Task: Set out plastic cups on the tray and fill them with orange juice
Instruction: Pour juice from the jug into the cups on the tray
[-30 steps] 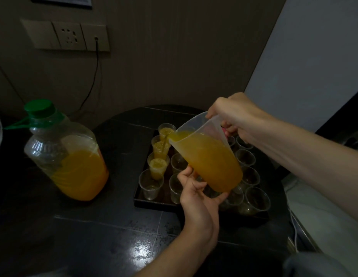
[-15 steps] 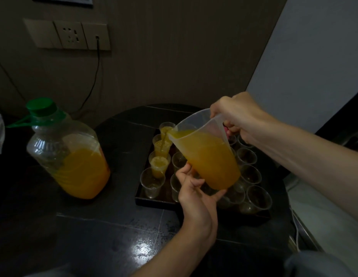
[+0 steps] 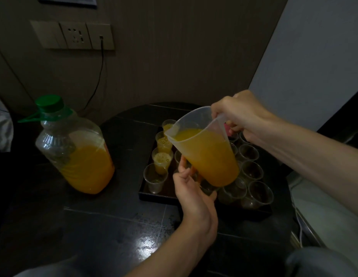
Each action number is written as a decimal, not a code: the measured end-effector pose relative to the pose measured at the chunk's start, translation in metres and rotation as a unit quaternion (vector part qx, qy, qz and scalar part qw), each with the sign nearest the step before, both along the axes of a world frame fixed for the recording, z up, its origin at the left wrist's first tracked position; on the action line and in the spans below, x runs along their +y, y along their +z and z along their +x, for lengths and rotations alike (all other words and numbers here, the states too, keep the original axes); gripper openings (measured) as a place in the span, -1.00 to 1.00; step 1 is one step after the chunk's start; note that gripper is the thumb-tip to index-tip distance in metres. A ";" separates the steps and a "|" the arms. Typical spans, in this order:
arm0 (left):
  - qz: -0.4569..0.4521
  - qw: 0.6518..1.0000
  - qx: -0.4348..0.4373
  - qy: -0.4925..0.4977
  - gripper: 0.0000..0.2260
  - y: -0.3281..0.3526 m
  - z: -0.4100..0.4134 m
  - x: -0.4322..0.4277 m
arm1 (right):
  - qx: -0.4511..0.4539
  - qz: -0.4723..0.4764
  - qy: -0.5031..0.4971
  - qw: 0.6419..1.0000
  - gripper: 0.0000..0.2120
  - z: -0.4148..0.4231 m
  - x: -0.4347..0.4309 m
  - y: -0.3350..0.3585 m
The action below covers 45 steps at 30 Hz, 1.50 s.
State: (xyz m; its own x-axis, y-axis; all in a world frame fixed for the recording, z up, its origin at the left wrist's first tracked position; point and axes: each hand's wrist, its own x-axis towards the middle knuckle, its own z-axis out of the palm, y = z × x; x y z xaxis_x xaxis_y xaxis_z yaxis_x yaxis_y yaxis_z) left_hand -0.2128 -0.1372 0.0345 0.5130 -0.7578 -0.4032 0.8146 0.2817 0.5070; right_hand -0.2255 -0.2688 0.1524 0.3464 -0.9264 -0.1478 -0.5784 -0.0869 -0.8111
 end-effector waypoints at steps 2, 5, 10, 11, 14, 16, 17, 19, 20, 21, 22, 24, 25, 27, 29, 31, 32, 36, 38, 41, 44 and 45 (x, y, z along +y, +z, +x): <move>0.020 1.000 -0.012 0.009 -0.64 -0.001 -0.003 0.003 | 0.012 0.004 0.012 1.000 -0.82 0.000 0.002 -0.001; 0.037 0.999 -0.008 0.017 -0.63 -0.002 -0.006 0.005 | 0.031 0.011 0.030 0.999 -0.81 0.000 0.005 -0.002; 0.048 0.999 0.002 0.015 -0.63 0.000 -0.008 0.010 | 0.046 0.013 0.039 0.998 -0.82 0.003 0.008 -0.001; 0.050 0.999 0.001 0.013 -0.63 0.000 -0.008 0.010 | 0.049 0.012 0.042 0.998 -0.82 0.004 0.008 -0.001; 0.064 0.998 -0.014 0.012 -0.64 0.000 -0.009 0.011 | 0.057 0.006 0.050 0.997 -0.84 0.007 0.011 0.000; 0.073 0.997 -0.024 0.013 -0.66 -0.001 -0.009 0.011 | 0.063 0.002 0.054 0.997 -0.84 0.009 0.012 0.001; 0.075 0.997 -0.027 0.014 -0.66 -0.002 -0.009 0.011 | 0.066 0.000 0.056 0.996 -0.85 0.009 0.012 0.002; 0.074 0.997 -0.023 0.013 -0.67 -0.003 -0.009 0.010 | 0.069 -0.002 0.061 0.996 -0.85 0.010 0.014 0.002; 0.073 0.997 -0.020 0.013 -0.66 -0.004 -0.009 0.010 | 0.072 -0.003 0.063 0.995 -0.85 0.010 0.014 0.003; 0.072 0.997 -0.017 0.012 -0.66 -0.004 -0.009 0.010 | 0.074 -0.004 0.064 0.995 -0.85 0.011 0.014 0.003; 0.074 0.997 -0.016 0.012 -0.66 -0.004 -0.009 0.010 | 0.076 -0.005 0.063 0.995 -0.85 0.011 0.015 0.003; 0.077 0.997 -0.014 0.012 -0.67 -0.003 -0.009 0.011 | 0.079 -0.007 0.057 0.995 -0.86 0.012 0.015 0.003; 0.078 0.997 -0.012 0.012 -0.67 -0.003 -0.009 0.011 | 0.080 -0.007 0.054 0.995 -0.86 0.012 0.015 0.003; 0.081 0.997 -0.009 0.011 -0.68 -0.002 -0.008 0.011 | 0.082 -0.007 0.055 0.995 -0.85 0.013 0.015 0.002; 0.080 0.997 -0.008 0.010 -0.69 0.000 -0.009 0.012 | 0.084 -0.010 0.058 0.995 -0.85 0.013 0.016 0.002; 0.077 0.997 -0.006 0.008 -0.68 0.000 -0.010 0.012 | 0.085 -0.012 0.058 0.995 -0.86 0.013 0.015 0.003; 0.076 0.997 -0.006 0.007 -0.68 0.000 -0.010 0.012 | 0.086 -0.011 0.057 0.995 -0.86 0.013 0.015 0.003; 0.077 0.997 -0.007 0.005 -0.68 0.000 -0.010 0.011 | 0.091 -0.007 0.058 0.994 -0.87 0.012 0.015 0.005; 0.077 0.997 -0.005 0.003 -0.68 0.000 -0.010 0.011 | 0.091 -0.009 0.060 0.994 -0.87 0.012 0.015 0.005; 0.078 0.997 -0.008 0.001 -0.69 0.002 -0.012 0.012 | 0.099 -0.008 0.060 0.993 -0.88 0.011 0.016 0.006; 0.081 0.997 -0.005 -0.001 -0.68 0.002 -0.013 0.012 | 0.104 -0.013 0.059 0.993 -0.88 0.011 0.016 0.005; 0.081 0.997 -0.003 -0.001 -0.68 0.003 -0.013 0.012 | 0.104 -0.016 0.059 0.993 -0.88 0.011 0.016 0.005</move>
